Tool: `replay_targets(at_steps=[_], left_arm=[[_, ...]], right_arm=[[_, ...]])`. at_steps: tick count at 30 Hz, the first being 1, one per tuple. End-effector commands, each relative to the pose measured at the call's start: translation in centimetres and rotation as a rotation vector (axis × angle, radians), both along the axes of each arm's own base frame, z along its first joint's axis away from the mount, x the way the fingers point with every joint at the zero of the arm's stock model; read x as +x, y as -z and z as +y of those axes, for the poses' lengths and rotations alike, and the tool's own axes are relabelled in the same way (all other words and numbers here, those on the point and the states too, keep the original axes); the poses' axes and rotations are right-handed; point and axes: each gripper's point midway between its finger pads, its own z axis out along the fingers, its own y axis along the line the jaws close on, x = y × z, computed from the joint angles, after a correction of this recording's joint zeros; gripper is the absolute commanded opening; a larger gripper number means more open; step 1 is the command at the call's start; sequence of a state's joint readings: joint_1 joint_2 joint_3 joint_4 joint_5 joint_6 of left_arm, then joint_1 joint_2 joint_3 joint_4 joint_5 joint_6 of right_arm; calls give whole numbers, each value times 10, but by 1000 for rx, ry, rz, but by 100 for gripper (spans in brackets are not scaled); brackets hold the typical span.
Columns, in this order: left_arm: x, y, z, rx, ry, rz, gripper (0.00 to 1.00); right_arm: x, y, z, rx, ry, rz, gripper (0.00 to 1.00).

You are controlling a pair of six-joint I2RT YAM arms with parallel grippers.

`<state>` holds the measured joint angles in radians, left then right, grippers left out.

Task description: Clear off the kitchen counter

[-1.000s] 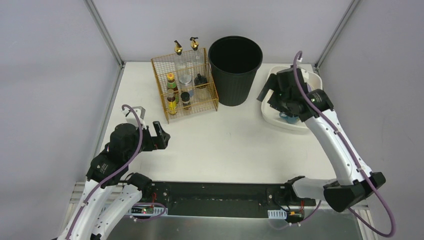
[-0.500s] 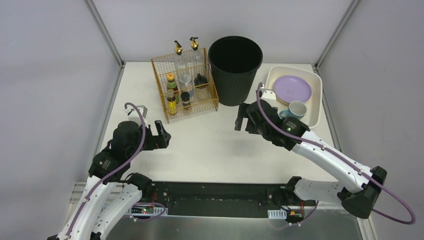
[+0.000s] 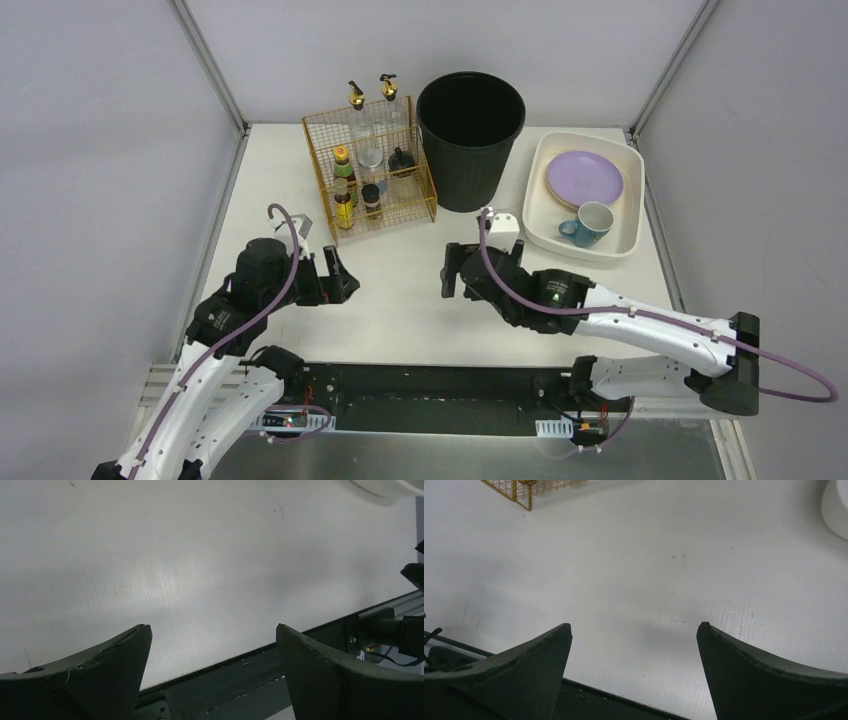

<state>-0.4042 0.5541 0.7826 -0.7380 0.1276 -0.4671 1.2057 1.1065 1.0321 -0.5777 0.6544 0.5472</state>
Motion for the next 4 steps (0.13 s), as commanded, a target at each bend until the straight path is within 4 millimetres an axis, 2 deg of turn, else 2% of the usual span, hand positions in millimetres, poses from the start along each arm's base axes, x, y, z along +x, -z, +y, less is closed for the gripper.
replay_targets(at_steps=[1, 4], left_arm=[[-8, -9, -26, -111, 106, 14, 100], [-9, -3, -26, -99, 108, 16, 100]], right_arm=[[-7, -1, 23, 17, -14, -38, 99], [-7, 6, 29, -38, 7, -34, 99]])
